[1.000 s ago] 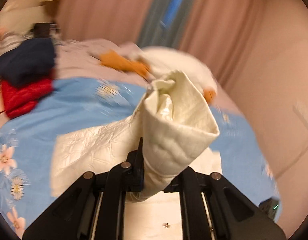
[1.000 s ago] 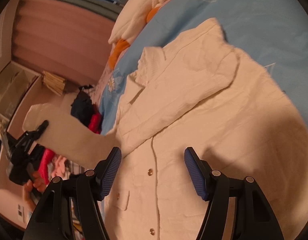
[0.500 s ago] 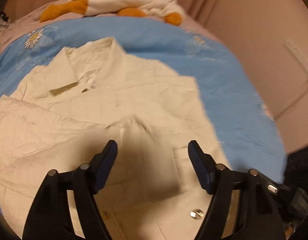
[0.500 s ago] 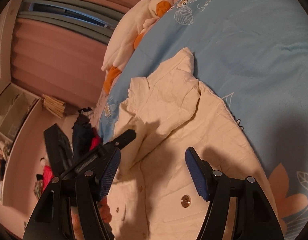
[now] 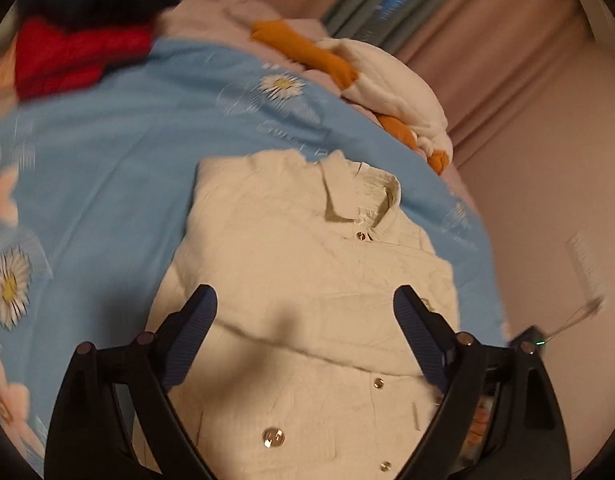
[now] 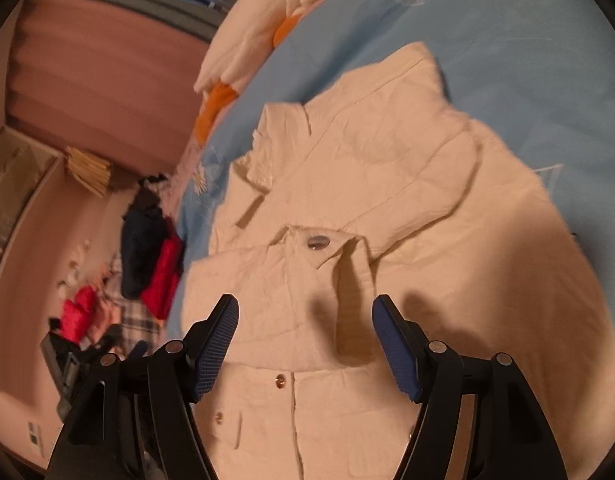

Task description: Fold large clothes

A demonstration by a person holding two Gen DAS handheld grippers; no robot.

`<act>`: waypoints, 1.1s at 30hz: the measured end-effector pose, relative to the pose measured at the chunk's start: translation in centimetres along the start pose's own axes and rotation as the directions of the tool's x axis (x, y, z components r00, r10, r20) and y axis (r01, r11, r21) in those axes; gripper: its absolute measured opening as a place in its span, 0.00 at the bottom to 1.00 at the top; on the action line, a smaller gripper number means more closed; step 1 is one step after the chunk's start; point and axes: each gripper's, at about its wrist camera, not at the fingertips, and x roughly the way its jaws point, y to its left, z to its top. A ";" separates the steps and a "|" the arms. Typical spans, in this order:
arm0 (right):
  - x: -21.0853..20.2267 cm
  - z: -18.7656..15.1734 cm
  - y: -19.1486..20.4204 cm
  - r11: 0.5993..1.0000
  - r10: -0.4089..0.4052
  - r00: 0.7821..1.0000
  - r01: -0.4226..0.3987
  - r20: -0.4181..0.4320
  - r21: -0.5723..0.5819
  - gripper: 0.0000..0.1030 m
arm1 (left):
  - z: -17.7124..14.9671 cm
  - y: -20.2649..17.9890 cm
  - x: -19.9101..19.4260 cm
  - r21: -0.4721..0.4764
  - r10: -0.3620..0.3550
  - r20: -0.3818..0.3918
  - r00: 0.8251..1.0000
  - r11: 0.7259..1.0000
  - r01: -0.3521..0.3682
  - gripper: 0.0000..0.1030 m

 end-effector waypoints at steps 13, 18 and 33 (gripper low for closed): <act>2.7 0.6 -0.3 0.996 -0.086 0.996 0.086 -0.004 0.003 0.16 | -0.7 4.1 9.0 -0.291 -0.160 -0.099 0.982 0.949 0.125 0.87; 0.5 2.1 2.9 0.995 -0.040 0.992 0.051 0.117 -0.090 0.07 | 1.3 3.9 7.9 -0.327 -0.248 0.083 0.965 0.908 0.262 0.84; 3.0 2.1 -3.0 0.988 -0.141 0.988 0.145 0.062 -0.055 0.07 | -0.3 6.0 8.7 -0.258 -0.102 -0.024 0.994 0.962 0.093 0.63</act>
